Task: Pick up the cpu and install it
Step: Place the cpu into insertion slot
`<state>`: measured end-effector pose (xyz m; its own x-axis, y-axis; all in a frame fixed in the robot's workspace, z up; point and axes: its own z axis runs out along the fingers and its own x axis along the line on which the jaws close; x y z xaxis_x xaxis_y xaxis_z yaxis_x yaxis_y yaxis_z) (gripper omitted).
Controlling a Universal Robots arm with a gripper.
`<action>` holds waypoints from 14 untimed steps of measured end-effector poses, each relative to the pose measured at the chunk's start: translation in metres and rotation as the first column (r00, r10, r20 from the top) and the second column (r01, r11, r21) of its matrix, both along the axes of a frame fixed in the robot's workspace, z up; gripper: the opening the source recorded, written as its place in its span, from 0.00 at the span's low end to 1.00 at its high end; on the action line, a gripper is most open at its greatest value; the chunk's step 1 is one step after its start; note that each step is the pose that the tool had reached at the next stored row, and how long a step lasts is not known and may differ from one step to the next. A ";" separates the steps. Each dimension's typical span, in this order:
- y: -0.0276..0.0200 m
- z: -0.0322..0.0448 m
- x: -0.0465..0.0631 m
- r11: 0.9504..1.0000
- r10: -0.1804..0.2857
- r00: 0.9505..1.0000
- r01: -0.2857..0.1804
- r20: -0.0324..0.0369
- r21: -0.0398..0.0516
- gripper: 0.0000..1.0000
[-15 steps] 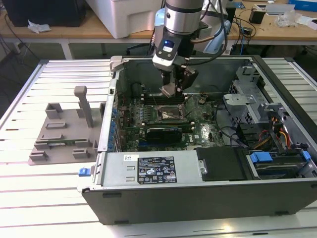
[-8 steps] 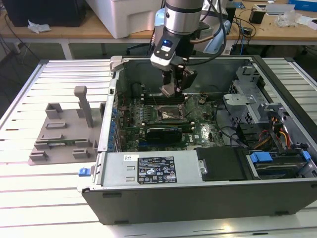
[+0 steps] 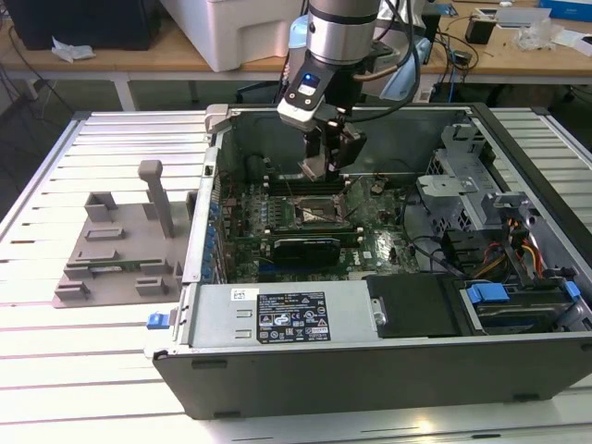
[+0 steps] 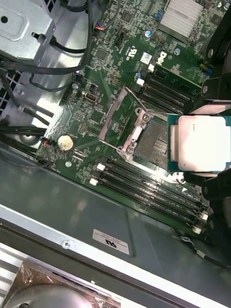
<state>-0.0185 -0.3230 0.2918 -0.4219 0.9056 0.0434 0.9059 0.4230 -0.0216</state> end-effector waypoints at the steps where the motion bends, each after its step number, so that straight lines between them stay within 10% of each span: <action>1: 0.0000 0.0000 0.000 1.000 -0.012 1.000 0.012 0.000 0.000 0.55; 14: 0.0000 0.0000 0.000 0.996 -0.090 0.996 0.090 0.000 0.000 0.55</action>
